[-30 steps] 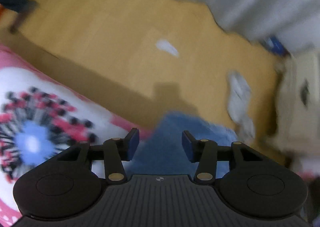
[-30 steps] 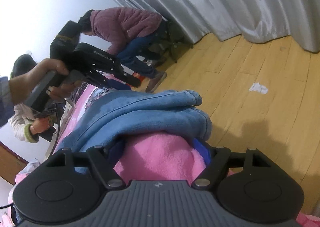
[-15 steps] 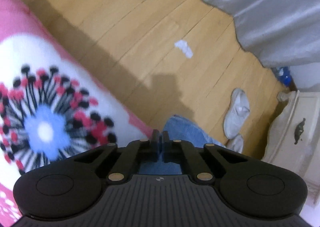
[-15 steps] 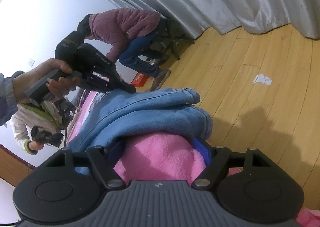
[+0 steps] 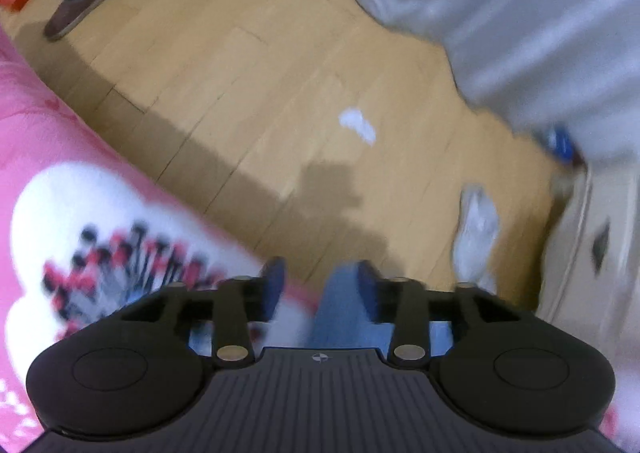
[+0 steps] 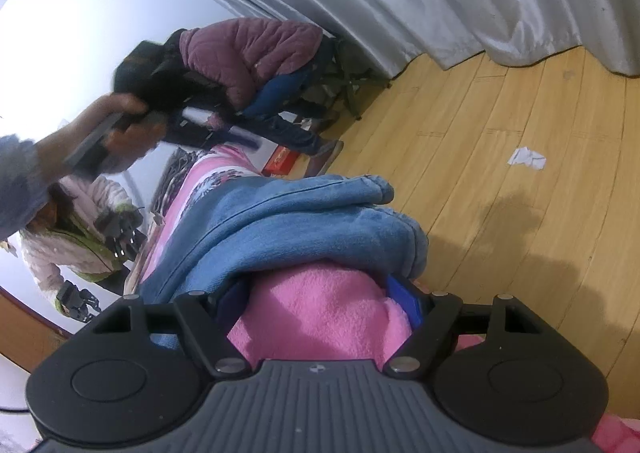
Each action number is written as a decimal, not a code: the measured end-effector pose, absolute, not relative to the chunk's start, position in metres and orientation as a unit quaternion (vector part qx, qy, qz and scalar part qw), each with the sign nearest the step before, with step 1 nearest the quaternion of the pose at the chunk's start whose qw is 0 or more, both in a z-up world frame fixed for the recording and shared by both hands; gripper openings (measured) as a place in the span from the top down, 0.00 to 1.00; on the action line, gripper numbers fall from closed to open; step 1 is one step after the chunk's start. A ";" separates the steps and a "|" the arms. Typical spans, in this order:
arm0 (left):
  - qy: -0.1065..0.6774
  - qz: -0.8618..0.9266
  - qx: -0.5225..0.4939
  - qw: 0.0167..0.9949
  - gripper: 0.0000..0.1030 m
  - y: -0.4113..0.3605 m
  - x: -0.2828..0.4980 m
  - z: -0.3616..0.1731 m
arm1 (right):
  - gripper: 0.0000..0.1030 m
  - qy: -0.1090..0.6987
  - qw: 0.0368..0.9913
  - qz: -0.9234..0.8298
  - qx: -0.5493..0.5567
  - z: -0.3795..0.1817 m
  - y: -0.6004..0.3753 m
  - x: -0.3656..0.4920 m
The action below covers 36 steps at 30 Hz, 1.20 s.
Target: Fold clothes
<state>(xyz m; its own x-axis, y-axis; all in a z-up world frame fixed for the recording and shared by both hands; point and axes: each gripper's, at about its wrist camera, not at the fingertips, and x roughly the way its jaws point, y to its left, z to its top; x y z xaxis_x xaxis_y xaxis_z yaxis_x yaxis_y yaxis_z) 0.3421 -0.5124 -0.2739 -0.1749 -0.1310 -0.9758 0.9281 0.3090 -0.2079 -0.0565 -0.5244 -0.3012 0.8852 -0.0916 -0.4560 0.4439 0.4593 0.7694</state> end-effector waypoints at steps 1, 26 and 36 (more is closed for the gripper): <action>0.594 -0.490 0.337 0.542 0.59 -0.500 0.343 -0.272 | 0.24 0.177 0.835 -0.159 0.496 -0.301 -0.524 -0.057; 0.511 -0.419 0.256 0.706 0.96 -0.438 0.360 -0.239 | 0.23 0.140 0.778 -0.136 0.597 -0.330 -0.543 -0.071; 0.511 -0.418 0.164 0.733 0.72 -0.454 0.391 -0.274 | 0.23 0.145 0.785 -0.131 0.587 -0.331 -0.542 -0.067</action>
